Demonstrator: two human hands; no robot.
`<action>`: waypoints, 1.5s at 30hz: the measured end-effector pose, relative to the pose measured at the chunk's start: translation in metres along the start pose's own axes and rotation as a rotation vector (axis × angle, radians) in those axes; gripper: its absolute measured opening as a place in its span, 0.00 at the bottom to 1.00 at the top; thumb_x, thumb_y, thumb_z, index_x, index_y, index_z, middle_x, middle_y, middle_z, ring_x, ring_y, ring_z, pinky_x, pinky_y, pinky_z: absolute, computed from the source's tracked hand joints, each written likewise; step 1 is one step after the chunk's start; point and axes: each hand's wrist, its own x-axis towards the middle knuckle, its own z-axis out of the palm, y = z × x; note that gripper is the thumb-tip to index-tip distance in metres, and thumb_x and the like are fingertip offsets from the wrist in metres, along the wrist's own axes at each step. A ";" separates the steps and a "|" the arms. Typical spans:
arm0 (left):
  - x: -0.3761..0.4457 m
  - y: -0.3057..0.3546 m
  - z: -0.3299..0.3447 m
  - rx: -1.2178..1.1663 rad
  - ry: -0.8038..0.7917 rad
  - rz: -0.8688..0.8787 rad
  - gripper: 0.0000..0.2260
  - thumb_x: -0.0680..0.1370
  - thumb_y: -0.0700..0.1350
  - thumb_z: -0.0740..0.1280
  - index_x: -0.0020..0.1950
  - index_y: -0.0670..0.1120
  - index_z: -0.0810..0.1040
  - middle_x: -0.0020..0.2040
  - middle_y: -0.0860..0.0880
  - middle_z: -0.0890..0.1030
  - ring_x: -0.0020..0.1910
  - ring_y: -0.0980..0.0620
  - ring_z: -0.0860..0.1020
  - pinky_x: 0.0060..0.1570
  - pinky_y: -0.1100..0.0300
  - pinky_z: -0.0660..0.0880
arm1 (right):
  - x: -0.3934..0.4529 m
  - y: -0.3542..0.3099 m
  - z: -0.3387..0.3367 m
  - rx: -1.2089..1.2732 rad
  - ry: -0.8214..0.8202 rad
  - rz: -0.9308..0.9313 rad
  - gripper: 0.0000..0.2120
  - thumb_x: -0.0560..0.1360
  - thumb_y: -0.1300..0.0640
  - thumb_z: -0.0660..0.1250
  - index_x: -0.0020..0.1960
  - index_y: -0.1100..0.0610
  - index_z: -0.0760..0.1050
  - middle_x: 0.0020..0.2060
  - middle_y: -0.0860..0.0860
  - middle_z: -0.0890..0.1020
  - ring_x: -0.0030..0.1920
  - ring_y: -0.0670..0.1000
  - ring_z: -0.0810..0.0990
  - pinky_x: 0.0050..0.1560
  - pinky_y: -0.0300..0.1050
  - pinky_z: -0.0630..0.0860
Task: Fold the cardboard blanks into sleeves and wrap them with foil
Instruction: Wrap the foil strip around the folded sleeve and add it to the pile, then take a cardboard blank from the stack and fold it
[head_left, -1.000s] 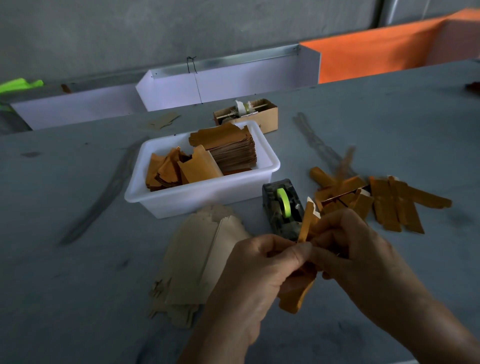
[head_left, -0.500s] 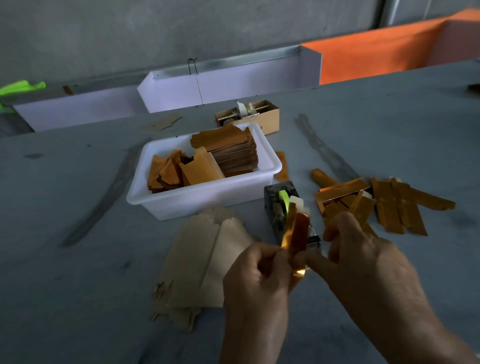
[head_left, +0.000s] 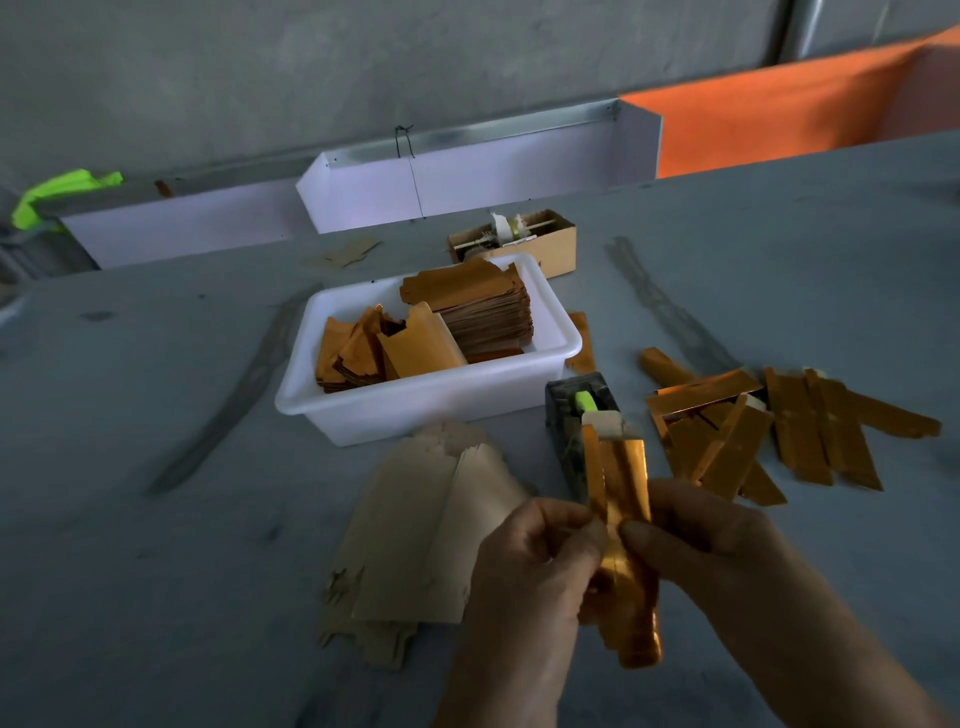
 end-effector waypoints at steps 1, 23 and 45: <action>0.000 0.002 0.000 -0.027 -0.040 -0.013 0.02 0.76 0.43 0.69 0.44 0.47 0.80 0.35 0.48 0.84 0.35 0.51 0.83 0.30 0.59 0.78 | 0.001 0.001 -0.003 0.006 -0.012 0.012 0.10 0.72 0.56 0.65 0.45 0.41 0.79 0.37 0.51 0.83 0.42 0.51 0.82 0.51 0.53 0.77; 0.043 -0.008 -0.070 1.044 0.534 0.094 0.12 0.74 0.51 0.70 0.36 0.50 0.71 0.34 0.54 0.73 0.36 0.52 0.72 0.35 0.59 0.64 | 0.023 0.032 -0.039 -0.599 0.639 -0.103 0.09 0.74 0.60 0.67 0.54 0.59 0.78 0.54 0.55 0.77 0.46 0.54 0.77 0.43 0.45 0.76; 0.008 0.007 -0.017 0.124 0.180 0.139 0.05 0.71 0.43 0.74 0.46 0.48 0.82 0.39 0.51 0.85 0.38 0.56 0.83 0.34 0.66 0.76 | 0.009 0.012 0.028 0.341 0.077 0.129 0.08 0.72 0.61 0.67 0.38 0.53 0.82 0.35 0.53 0.84 0.37 0.53 0.83 0.38 0.47 0.80</action>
